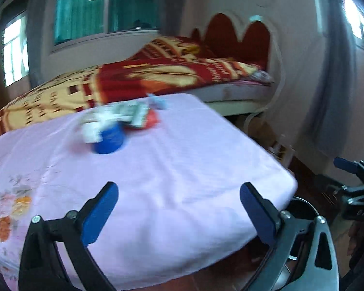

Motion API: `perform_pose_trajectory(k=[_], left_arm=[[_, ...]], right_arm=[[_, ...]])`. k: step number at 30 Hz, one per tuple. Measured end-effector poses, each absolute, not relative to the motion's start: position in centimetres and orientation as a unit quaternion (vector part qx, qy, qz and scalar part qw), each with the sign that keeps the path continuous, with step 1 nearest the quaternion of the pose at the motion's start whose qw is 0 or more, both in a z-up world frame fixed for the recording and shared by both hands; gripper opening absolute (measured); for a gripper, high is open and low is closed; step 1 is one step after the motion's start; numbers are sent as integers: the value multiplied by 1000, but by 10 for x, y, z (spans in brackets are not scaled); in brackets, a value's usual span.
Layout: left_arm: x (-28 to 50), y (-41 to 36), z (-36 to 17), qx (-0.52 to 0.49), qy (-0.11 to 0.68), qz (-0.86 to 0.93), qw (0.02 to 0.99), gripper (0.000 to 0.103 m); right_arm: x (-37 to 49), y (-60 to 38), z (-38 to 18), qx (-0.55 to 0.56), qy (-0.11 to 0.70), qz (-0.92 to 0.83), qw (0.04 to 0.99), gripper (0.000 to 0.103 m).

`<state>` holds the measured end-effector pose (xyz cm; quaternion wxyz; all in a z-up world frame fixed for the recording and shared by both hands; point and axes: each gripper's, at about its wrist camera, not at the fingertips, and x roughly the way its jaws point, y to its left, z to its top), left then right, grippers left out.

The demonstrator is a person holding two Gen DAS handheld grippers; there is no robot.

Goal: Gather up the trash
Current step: 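Move both tools back to the remaining items on the bed, then grasp white tissue with left tool while right tool grasps green-and-white carton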

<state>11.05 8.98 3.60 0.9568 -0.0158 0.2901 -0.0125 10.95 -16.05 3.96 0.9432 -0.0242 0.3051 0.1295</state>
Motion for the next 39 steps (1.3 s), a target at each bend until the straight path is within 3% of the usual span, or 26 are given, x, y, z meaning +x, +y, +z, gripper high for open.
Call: perform_pose_trajectory(k=[10,17,28,30,31,32,39], left_arm=[[150,180,30,-66,295,53,952,89],[187,200,29,-62,293,45,953,77],[247,214,19,-61,318,9,946,65],[254,215,16,-60,323,7,945,61],[258,216,15,-64,326,2,943,51],[261,218,13,-69,329,-1,942,48],[248,236,20,-85,305,8,948,41]], right_arm=[[176,-53,48,-58,296,199,932,103],[233,-1,40,-67,305,213,926,103],[300,51,19,-101,322,250,908,103],[306,57,15,-106,325,256,904,103],[309,60,13,-108,329,259,902,103],[312,62,13,-107,331,263,900,102],[319,85,12,-135,321,282,894,98]])
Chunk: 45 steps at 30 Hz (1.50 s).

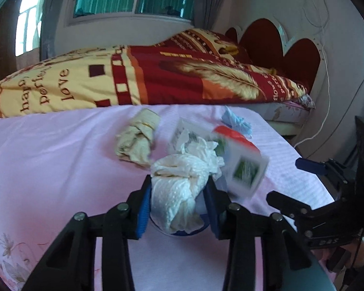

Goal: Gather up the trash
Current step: 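Grasp white tissue with left tool while right tool grasps green-and-white carton, then carry white tissue in left tool while right tool carries green carton to bucket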

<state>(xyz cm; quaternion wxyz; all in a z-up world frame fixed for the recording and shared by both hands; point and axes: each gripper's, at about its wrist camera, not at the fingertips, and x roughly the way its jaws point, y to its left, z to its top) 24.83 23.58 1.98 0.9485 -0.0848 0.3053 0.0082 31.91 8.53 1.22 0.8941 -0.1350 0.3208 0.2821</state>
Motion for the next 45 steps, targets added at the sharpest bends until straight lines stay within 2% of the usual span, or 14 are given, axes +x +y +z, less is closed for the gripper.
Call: perform_pose_trajectory(k=[8,11,17,19,20,22,23,34,45], left_arm=[[235,259,16,-103,311,24,945,41],[229,264,19,-129,301,9,945,41],[232,264,21,-124,312,8,942,44],[234,264,21,-119,314,10,942,48],[234,264,21,-117,314,14,942,53],[234,264,22,-110,310,13,944,54],[234,263,22,-103,309,12,946,40],[202,262,40,-89,266,34,959,36],[158,220,50,-73,256,23,964,36]], right_arm=[[319,102,8,-133,334,313,879,83],[317,111,6,-124,347,338,866,65],[327,133,1,-120,365,342,857,64],[329,139,1,-120,369,347,854,50],[328,140,1,-123,369,348,853,44],[325,141,2,-122,365,354,852,43],[322,140,4,-121,361,355,854,42],[280,108,31,-102,314,351,876,40],[218,52,50,-105,273,317,902,39]])
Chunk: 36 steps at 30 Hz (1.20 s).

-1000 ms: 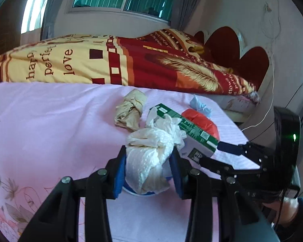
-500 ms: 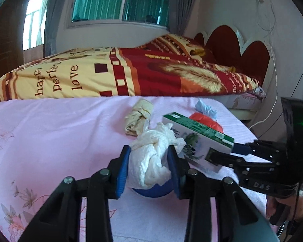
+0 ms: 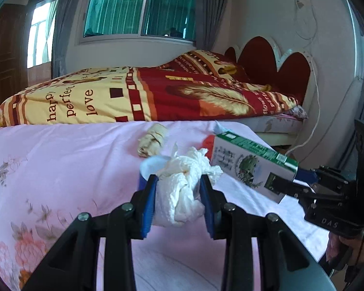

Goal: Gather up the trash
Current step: 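Carry white tissue in left tool while right tool carries green carton to bucket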

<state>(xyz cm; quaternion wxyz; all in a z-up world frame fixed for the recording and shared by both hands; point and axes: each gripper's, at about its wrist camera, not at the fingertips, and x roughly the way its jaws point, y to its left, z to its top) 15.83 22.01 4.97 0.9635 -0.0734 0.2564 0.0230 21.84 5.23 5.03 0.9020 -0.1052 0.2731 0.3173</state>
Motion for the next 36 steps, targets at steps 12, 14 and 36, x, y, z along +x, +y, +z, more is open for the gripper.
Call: perform_pose_trajectory(k=[12,14,36], left_arm=[[113,154,52,-77,262,-15,962,36],[107,143,52,-74,263,-24,962,36],[94,25,49,-19,279,-134,951,36]], right_arm=[[155,-31,63,-68,267,263,925,39],[141,-47,67,-65,262,254,929,39],[67,-220,42,-23,281,109,953,39]])
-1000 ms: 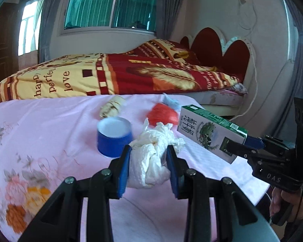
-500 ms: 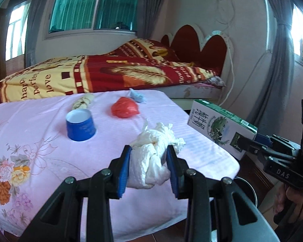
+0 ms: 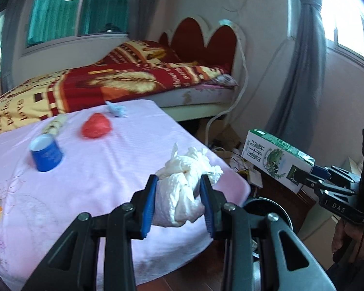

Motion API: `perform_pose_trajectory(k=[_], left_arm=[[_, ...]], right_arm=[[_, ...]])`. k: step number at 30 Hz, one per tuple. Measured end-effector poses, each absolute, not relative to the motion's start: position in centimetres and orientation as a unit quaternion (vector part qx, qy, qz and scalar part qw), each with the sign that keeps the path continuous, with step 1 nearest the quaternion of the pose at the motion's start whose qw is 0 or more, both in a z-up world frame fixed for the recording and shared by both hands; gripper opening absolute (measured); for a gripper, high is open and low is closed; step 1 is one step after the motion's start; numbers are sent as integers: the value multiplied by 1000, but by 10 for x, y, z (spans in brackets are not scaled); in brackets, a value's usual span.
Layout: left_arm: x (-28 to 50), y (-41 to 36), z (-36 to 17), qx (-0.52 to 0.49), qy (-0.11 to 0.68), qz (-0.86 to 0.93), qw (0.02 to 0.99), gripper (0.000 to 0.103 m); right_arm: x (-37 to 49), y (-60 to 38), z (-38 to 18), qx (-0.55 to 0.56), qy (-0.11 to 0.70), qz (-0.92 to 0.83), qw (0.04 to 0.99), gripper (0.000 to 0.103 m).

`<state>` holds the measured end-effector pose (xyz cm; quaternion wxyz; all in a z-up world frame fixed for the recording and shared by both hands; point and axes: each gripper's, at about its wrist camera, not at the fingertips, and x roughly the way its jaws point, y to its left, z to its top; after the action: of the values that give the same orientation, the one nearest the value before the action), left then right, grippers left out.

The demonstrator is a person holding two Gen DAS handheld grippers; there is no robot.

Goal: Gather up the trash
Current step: 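Carry white tissue in left tool while right tool carries green carton to bucket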

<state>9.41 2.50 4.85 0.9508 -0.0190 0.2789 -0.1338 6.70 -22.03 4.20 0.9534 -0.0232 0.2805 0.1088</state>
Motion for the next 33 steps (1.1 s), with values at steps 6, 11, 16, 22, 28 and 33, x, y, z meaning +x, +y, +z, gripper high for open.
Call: perform_pose_trajectory(k=[6,11,16,22,28,33], left_arm=[[95,-13,45,-8,283,-176,943,36],[92,-40,40,1,290,-206,934,36],[93,-61,34,9,300,-231,925,36],[90,-89,21,21,315,-259,913,36],[92,-117,5,30,338,-285,897,36],[92,-139,-12,44,357,-303,882,36]], right_arm=[[50,-256,38,-15,286,74,955,39],[39,-281,31,-8,295,49,954,39],[27,-302,21,1,307,28,951,39],[19,-319,8,8,321,10,947,39],[14,-336,-6,15,338,-4,941,39],[13,-343,-19,17,357,-7,934,39]])
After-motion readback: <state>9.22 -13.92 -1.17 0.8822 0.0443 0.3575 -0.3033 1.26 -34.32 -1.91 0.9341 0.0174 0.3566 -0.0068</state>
